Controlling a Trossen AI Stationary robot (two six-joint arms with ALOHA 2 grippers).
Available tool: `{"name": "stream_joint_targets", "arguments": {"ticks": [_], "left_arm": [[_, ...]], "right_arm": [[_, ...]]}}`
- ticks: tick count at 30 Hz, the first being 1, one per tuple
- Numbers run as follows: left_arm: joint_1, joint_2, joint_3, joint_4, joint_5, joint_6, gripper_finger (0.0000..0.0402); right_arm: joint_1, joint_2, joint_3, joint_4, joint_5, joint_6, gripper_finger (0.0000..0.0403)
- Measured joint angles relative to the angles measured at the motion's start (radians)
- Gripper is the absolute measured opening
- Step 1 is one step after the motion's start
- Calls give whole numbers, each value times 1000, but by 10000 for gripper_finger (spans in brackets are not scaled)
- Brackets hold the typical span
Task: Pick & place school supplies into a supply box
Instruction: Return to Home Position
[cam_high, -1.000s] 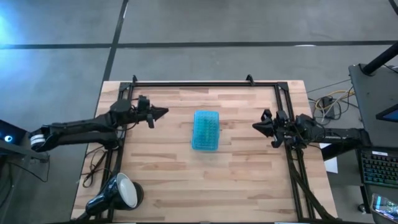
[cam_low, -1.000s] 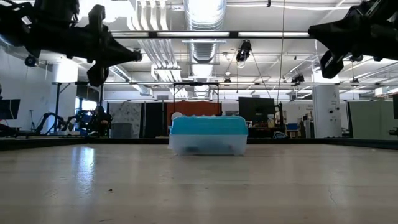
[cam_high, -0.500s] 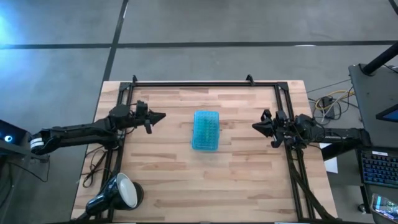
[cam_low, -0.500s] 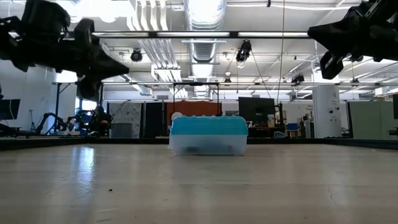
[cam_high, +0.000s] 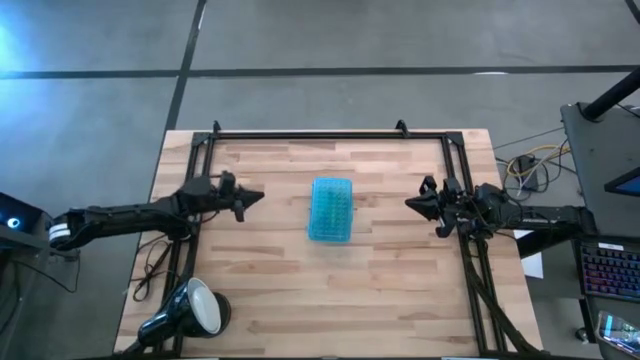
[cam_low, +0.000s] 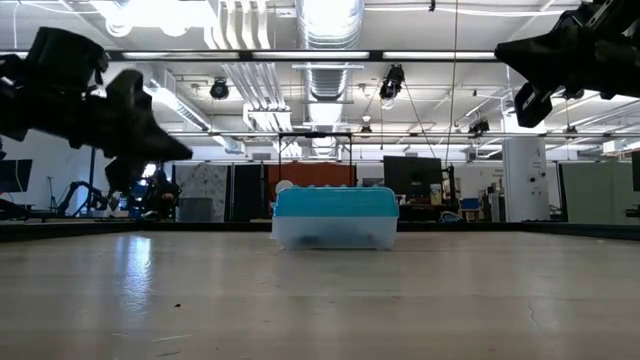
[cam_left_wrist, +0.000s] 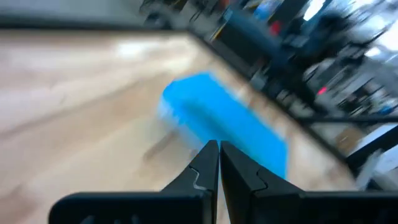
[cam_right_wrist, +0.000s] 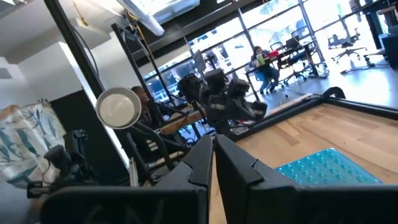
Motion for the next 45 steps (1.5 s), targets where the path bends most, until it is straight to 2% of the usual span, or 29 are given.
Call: {"name": "stream_joint_targets", "arguments": {"ticks": [6,13,36,40,45], "left_arm": [[0,7,0,-207,-6,-3,0],[-2,-2,-1,-330,-6,-2,0],[-8,-529,0,-326,-15,-1,0],[-32,-534,0,-315,-19,-1,0],[-119,-535,-1,-319,-22,-1,0]], "right_arm": [[0,-1,0,1,0,0,13],[0,-2,0,0,0,0,13],[0,7,1,-1,-1,0,13],[0,7,1,-1,-1,0,13],[0,7,1,0,-1,0,13]]}}
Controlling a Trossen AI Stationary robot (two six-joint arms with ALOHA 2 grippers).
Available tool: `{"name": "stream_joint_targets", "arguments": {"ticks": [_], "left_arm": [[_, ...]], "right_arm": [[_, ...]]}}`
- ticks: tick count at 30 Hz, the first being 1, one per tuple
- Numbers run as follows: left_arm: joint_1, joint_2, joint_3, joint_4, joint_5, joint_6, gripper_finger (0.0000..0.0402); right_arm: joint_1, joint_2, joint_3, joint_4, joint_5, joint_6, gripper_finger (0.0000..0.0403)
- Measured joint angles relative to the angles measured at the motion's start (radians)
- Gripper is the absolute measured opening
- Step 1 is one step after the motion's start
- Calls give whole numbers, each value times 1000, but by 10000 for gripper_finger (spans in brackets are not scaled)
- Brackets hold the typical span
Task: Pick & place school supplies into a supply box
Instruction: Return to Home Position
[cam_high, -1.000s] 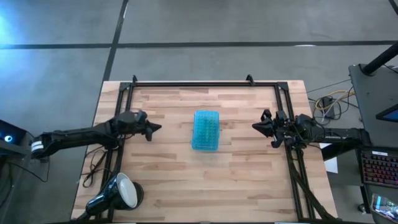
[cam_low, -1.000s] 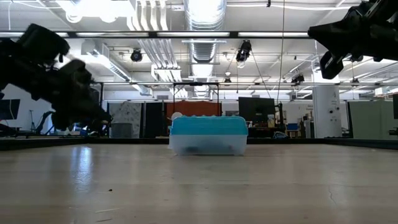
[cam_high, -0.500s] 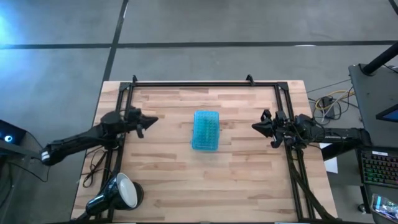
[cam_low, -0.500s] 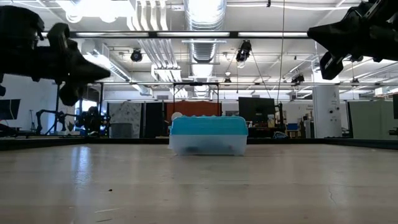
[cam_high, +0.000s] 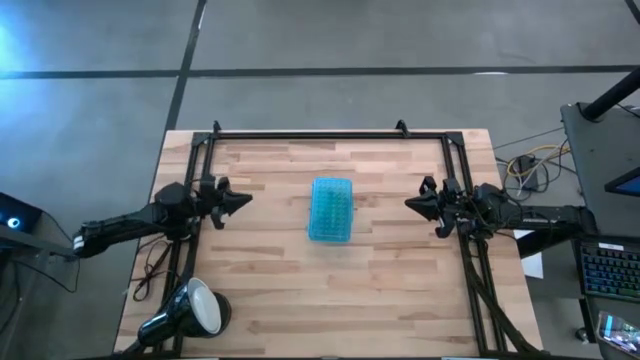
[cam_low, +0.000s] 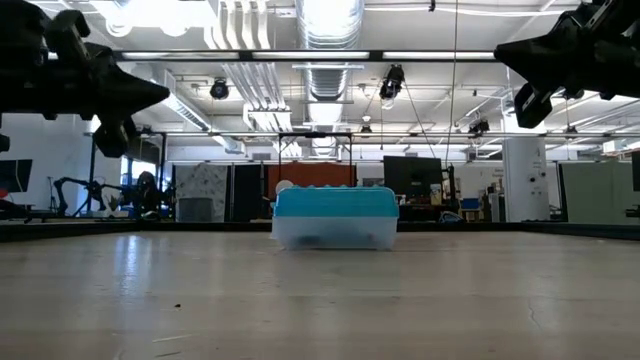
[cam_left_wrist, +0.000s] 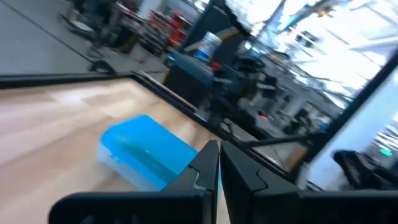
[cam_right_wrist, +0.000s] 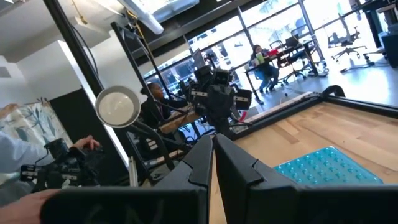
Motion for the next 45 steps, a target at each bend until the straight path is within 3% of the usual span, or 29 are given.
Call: {"name": "stream_joint_targets", "arguments": {"ticks": [5,12,22,30,36,45], "left_arm": [[-61,0,0,-9,-2,0,0],[-66,0,0,-16,-22,9,0],[-105,0,0,-39,-87,398,0],[-209,0,-1,-42,-91,359,0],[-280,0,-2,-42,-93,473,0],[-265,0,-2,-39,-121,495,0]], "right_arm": [[0,0,0,0,0,0,13],[0,0,0,0,0,0,13],[0,0,0,0,0,0,13],[0,0,0,0,0,0,13],[0,0,0,0,0,0,13],[0,0,0,0,0,0,13]]}}
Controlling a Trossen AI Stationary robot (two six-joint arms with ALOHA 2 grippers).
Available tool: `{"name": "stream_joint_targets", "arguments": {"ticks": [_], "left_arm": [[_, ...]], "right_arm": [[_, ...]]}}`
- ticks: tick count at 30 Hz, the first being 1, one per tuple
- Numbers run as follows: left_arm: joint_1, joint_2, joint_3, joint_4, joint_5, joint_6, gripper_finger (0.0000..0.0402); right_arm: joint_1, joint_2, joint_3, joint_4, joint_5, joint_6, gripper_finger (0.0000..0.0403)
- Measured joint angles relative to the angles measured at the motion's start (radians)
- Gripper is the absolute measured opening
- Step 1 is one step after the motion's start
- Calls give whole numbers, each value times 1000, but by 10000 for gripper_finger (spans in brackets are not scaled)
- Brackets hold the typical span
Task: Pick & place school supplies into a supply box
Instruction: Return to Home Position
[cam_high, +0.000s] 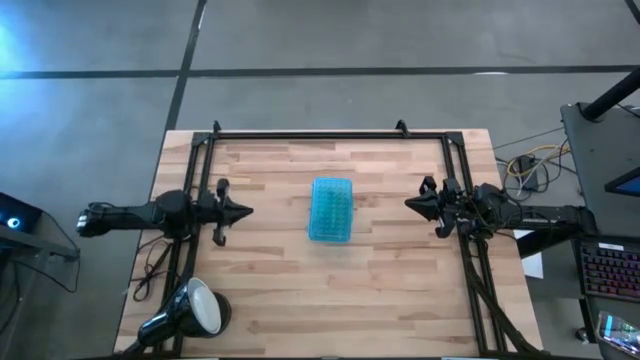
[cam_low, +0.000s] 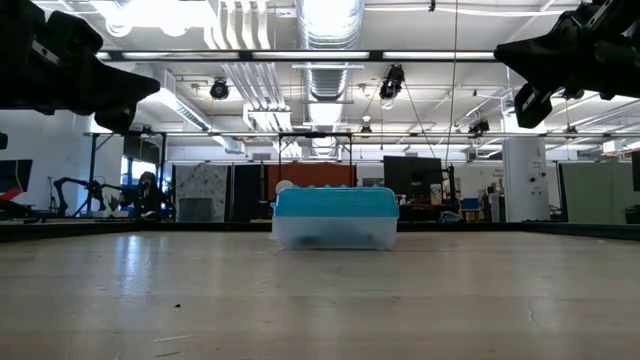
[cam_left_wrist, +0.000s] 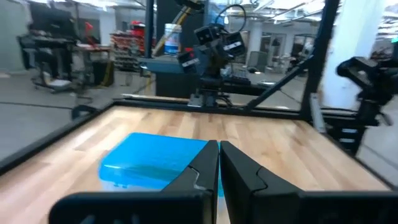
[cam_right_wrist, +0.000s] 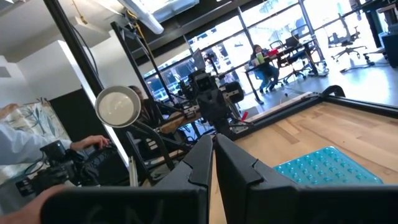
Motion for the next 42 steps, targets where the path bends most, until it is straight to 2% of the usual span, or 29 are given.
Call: {"name": "stream_joint_targets", "arguments": {"ticks": [4,16,17,20,23,25,28,32,35,39,42], "left_arm": [[1,0,0,11,-51,29,0],[1,14,0,31,-57,-63,0],[1,16,0,31,-57,-64,0],[1,19,0,32,-57,-66,0],[1,24,0,34,-57,-66,0],[1,32,0,34,-59,-66,0],[1,36,0,34,-59,-66,0],[1,38,0,33,-58,-66,0],[1,40,0,33,-58,-66,0],[1,40,0,33,-58,-66,0],[1,41,0,33,-58,-66,0]], "right_arm": [[0,0,0,0,0,0,13],[0,0,0,1,-4,0,13],[-4,-1,0,11,-82,7,13],[-2,-40,4,130,-413,37,13],[-4,-55,0,135,-646,47,13],[-3,-63,0,135,-768,47,13],[-3,-57,2,135,-855,46,13],[-2,-37,1,119,-865,46,13],[-2,-22,0,73,-859,155,13],[0,-13,0,74,-684,347,13],[0,-14,0,74,-608,439,13]]}}
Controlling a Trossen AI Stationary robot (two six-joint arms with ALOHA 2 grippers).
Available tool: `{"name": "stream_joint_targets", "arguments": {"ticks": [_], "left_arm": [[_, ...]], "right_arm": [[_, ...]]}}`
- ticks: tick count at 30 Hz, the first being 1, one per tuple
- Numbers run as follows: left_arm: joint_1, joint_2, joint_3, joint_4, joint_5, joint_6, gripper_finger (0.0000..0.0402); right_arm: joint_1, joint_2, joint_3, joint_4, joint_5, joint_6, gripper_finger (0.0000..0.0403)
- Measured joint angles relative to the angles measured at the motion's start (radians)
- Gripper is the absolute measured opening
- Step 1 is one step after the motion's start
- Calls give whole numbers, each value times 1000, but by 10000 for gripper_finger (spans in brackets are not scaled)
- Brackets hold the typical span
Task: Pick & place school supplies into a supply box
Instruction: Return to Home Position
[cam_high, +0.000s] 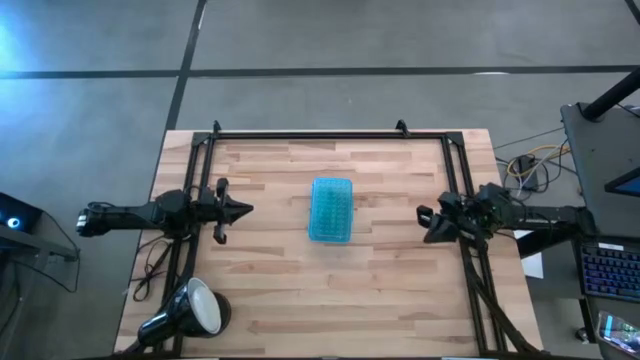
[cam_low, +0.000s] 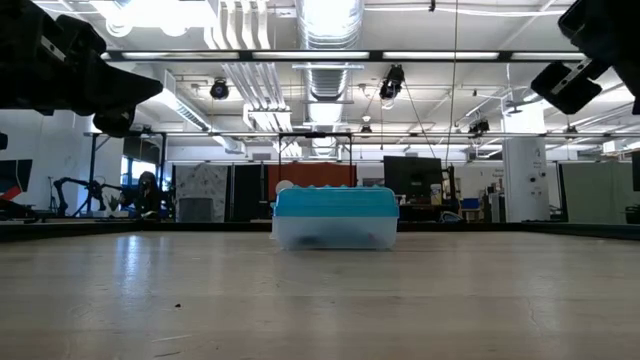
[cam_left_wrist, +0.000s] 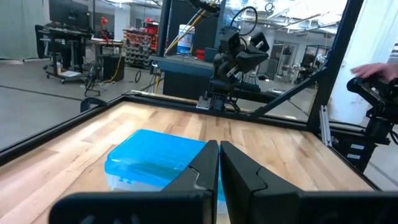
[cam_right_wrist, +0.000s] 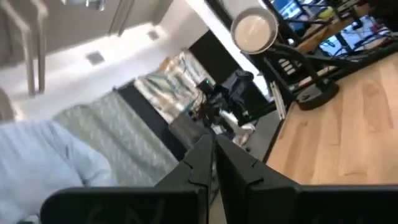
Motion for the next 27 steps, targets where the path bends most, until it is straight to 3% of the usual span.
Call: {"name": "stream_joint_targets", "arguments": {"ticks": [2,5,7,9,14,19,23,27], "left_arm": [[0,0,0,0,0,0,0],[0,0,0,0,0,0,0],[0,0,0,0,1,0,0],[0,0,0,0,1,0,0],[0,0,0,0,1,0,0],[0,0,0,0,1,0,0],[0,0,0,0,2,0,0],[0,3,0,-1,2,0,0]], "right_arm": [[-2,1,0,-9,-44,-71,13],[8,-18,0,-8,-120,-472,13],[30,-32,0,-7,-110,-706,13],[64,-60,0,-51,-41,-821,13],[134,-136,0,-246,307,-851,13],[141,-160,0,-332,315,-1029,13],[145,-191,1,-408,346,-1081,13],[152,-192,0,-435,547,-1025,13]]}}
